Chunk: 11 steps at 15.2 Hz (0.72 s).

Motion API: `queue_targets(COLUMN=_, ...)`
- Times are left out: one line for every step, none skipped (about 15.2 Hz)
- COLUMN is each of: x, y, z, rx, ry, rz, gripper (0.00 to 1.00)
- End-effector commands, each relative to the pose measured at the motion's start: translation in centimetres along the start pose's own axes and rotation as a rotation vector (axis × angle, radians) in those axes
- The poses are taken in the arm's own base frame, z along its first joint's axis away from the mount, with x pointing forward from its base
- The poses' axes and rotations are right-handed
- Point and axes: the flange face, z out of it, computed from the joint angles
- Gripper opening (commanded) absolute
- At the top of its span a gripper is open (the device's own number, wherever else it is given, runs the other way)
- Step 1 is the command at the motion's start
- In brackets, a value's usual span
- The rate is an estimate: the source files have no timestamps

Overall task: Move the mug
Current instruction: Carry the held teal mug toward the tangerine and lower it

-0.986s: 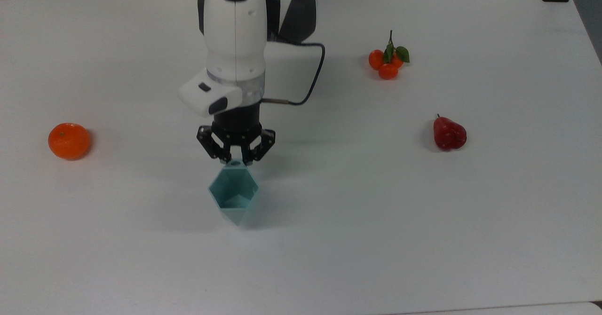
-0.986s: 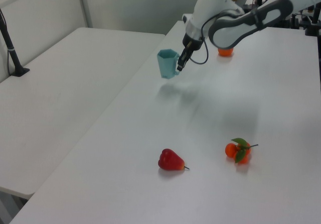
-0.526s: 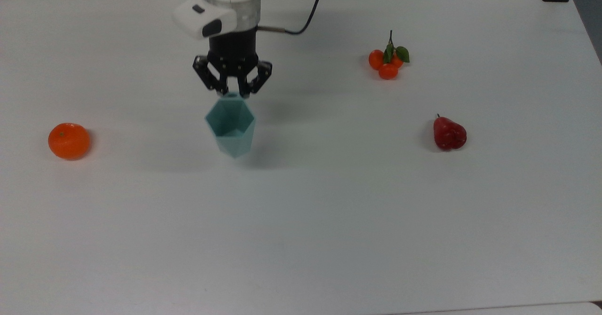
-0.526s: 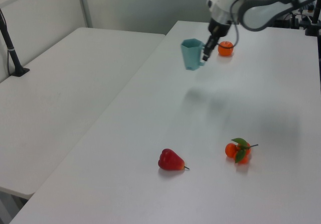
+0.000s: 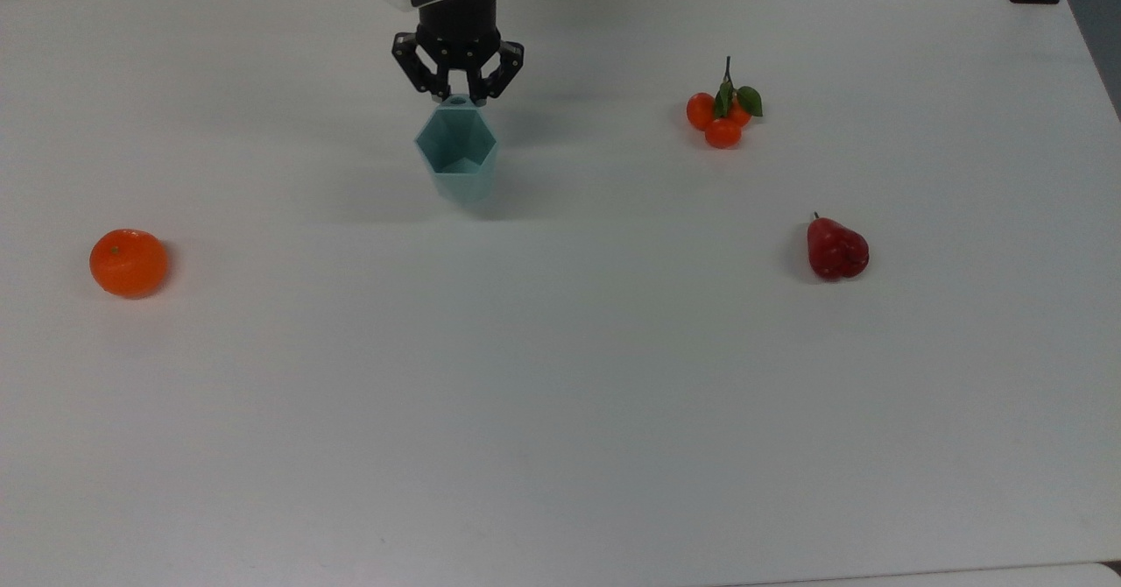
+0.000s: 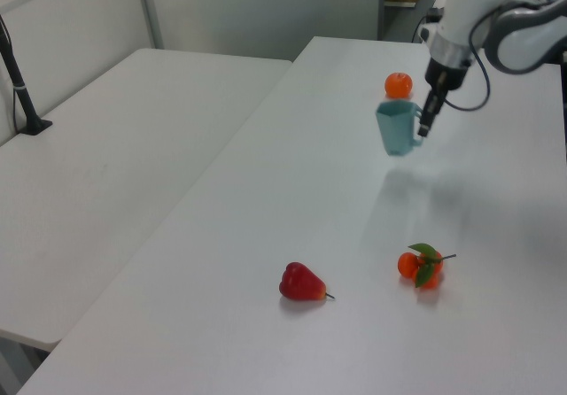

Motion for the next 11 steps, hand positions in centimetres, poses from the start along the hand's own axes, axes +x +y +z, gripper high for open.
queue_targets(x=-2.4, y=-0.9, z=0.0, rx=-0.002, ry=0.000, rz=0.006, gripper=0.03)
queue_targets(x=-2.3, y=-0.9, z=0.1, rx=-0.001, ry=0.005, rz=0.006, gripper=0.03)
queue_targets(x=-2.2, y=-1.0, z=0.4, rx=0.000, ry=0.009, rz=0.005, gripper=0.03)
queue_targets(x=-2.2, y=-1.1, z=1.0, rx=0.000, ry=0.003, rz=0.001, gripper=0.03)
queue_targets(x=-2.3, y=-1.6, z=1.5, rx=0.002, ry=-0.004, rz=-0.008, gripper=0.03)
queue_targets(x=-2.3, y=-2.1, z=1.8, rx=0.004, ry=-0.005, rz=-0.017, gripper=0.03)
queue_targets(x=-2.2, y=-2.2, z=2.1, rx=0.006, ry=-0.002, rz=-0.015, gripper=0.03)
queue_targets(x=-2.0, y=-2.3, z=2.5, rx=0.009, ry=0.012, rz=-0.012, gripper=0.03)
queue_targets(x=-1.9, y=-2.4, z=2.9, rx=0.013, ry=0.024, rz=-0.010, gripper=0.05)
queue_targets(x=-1.7, y=-2.5, z=3.2, rx=0.016, ry=0.034, rz=0.002, gripper=0.05)
queue_targets(x=-1.8, y=-2.6, z=3.3, rx=0.017, ry=0.033, rz=0.003, gripper=0.05)
